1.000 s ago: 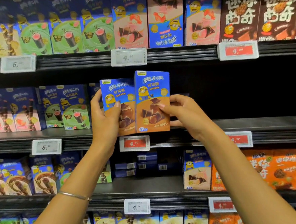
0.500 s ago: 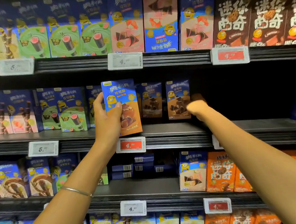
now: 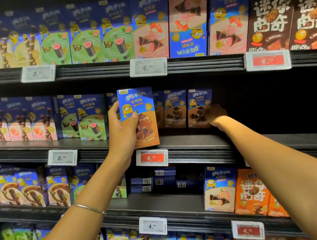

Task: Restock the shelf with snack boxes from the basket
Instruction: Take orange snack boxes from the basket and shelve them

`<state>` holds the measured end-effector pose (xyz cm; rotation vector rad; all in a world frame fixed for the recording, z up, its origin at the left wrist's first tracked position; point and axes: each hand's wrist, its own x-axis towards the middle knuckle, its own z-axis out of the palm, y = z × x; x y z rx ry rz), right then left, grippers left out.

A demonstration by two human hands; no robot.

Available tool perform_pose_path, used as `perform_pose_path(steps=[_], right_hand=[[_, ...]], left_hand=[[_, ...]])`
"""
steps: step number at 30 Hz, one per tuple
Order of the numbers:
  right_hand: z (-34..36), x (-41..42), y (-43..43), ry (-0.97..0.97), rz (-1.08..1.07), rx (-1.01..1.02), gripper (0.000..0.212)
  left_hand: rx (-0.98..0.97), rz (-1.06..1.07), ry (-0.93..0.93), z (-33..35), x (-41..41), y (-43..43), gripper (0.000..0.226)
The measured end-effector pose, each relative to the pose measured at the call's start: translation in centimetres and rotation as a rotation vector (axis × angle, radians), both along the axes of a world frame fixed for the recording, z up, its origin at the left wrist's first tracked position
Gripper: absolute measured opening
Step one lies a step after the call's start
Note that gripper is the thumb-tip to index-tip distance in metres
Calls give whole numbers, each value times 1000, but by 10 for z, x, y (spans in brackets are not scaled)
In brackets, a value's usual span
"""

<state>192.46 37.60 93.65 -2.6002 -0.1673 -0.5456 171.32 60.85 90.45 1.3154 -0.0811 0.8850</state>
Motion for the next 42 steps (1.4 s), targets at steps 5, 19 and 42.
perform_pose_path(steps=[5, 19, 42], right_hand=[[-3, -5, 0, 16, -11, 211, 49], [-3, -153, 71, 165, 675, 620, 50], [3, -60, 124, 71, 167, 67, 33]], left_hand=[[-3, 12, 12, -1, -2, 5, 40], [130, -27, 29, 2, 19, -13, 53], [1507, 878, 366, 53, 63, 68, 81]])
